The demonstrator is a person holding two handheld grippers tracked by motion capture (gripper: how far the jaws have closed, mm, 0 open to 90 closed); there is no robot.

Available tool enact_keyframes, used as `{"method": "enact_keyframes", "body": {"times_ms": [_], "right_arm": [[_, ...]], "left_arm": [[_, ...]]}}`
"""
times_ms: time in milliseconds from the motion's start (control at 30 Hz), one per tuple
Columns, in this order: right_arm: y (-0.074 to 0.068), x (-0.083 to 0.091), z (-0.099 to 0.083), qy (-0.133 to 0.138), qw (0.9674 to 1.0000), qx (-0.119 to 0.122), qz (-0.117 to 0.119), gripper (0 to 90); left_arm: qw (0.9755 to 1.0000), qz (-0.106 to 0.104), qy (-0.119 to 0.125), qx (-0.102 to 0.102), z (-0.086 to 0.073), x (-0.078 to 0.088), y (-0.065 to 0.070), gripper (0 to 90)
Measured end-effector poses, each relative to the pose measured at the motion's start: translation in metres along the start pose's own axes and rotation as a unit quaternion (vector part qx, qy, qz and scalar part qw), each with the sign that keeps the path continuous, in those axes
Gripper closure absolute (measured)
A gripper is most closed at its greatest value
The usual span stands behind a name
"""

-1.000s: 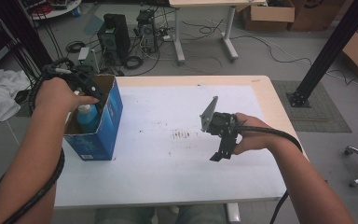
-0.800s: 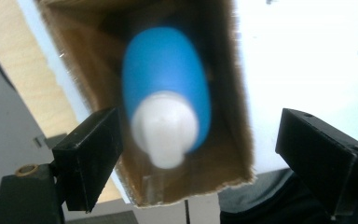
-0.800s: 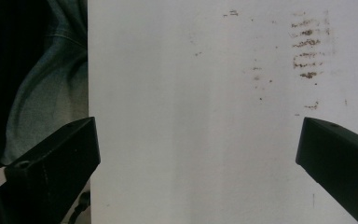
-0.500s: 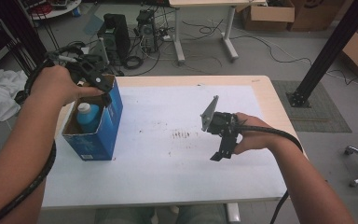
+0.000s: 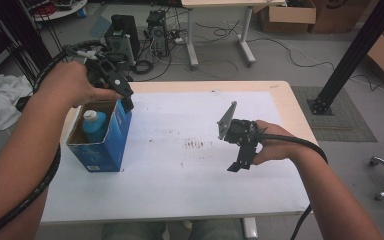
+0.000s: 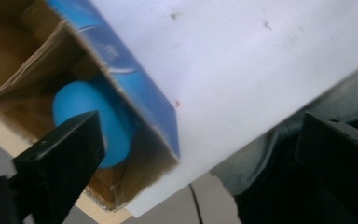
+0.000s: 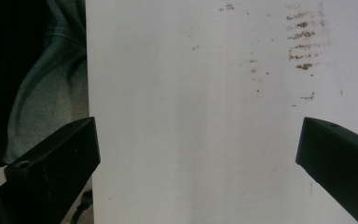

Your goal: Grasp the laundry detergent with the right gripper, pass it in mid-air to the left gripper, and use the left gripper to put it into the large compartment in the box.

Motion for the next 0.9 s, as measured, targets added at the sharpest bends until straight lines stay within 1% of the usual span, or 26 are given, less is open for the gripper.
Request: {"method": "enact_keyframes", "body": {"times_ms": [67,133,233,267,300,333,367,400,467,500,567,700,733,767,800,867,900], "right_arm": [[0.000,0.001,-0.001,-0.001,1.0000,-0.004,0.000,0.0],[0.000,0.002,-0.002,-0.003,1.0000,-0.007,0.001,0.0],[-0.001,0.003,-0.002,-0.006,1.0000,-0.008,0.001,0.0],[-0.001,0.004,-0.002,-0.008,0.9999,-0.007,0.001,0.0],[-0.002,0.004,-0.001,-0.009,0.9999,-0.007,0.001,0.0],[-0.001,0.005,-0.001,-0.011,0.9999,-0.006,0.000,0.0],[-0.002,0.006,-0.001,-0.012,0.9999,-0.008,0.000,0.0],[-0.001,0.007,-0.001,-0.012,0.9999,-0.006,0.001,0.0],[0.000,0.007,-0.002,-0.015,0.9999,-0.008,0.001,0.0],[0.000,0.007,-0.002,-0.017,0.9998,-0.007,0.001,0.0],[0.002,0.007,-0.003,-0.019,0.9998,-0.007,0.001,0.0],[0.003,0.008,-0.001,-0.020,0.9998,-0.007,0.002,0.0],[0.003,0.009,-0.001,-0.022,0.9997,-0.006,0.002,0.0],[0.004,0.009,0.000,-0.023,0.9997,-0.006,0.002,0.0],[0.004,0.010,0.000,-0.024,0.9997,-0.007,0.001,0.0],[0.004,0.010,0.001,-0.025,0.9997,-0.006,0.002,0.0],[0.004,0.010,0.002,-0.026,0.9996,-0.006,0.003,0.0]], "left_arm": [[0.9995,0.003,-0.002,-0.032,0.001,-0.001,0.008,0.4],[0.9981,0.001,-0.005,-0.062,0.002,-0.002,0.016,0.2],[0.9945,0.000,-0.006,-0.105,0.004,-0.005,0.029,0.1],[0.9923,0.000,-0.011,-0.123,0.004,-0.007,0.033,0.2],[0.9886,0.002,-0.020,-0.149,0.004,-0.011,0.039,0.2],[0.9863,0.003,-0.026,-0.163,0.004,-0.014,0.042,0.1],[0.9829,0.003,-0.036,-0.181,0.004,-0.017,0.047,0.1],[0.9791,0.001,-0.044,-0.199,0.004,-0.021,0.051,0.2],[0.9707,-0.004,-0.056,-0.233,0.003,-0.028,0.059,0.1],[0.9675,-0.007,-0.060,-0.246,0.003,-0.031,0.063,0.1],[0.9598,-0.009,-0.063,-0.273,0.002,-0.036,0.070,0.1],[0.9439,-0.021,-0.074,-0.321,0.000,-0.045,0.081,0.1],[0.9409,-0.022,-0.073,-0.330,0.000,-0.047,0.083,0.1],[0.9384,-0.024,-0.073,-0.337,0.000,-0.048,0.085,0.1],[0.9370,-0.026,-0.072,-0.341,0.000,-0.050,0.087,0.1],[0.9326,-0.033,-0.072,-0.352,-0.001,-0.054,0.089,0.1],[0.9316,-0.032,-0.072,-0.355,-0.002,-0.056,0.090,0.1]]}}
Point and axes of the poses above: each handheld gripper's, and its own axes: x roughly backward along the jaws, z roughly out of its top, y roughly to its right, the point moved 2 cm from there along -x, roughly forward along the jaws, and after that the axes turned 11 degrees about x, right-handed, at the moved point
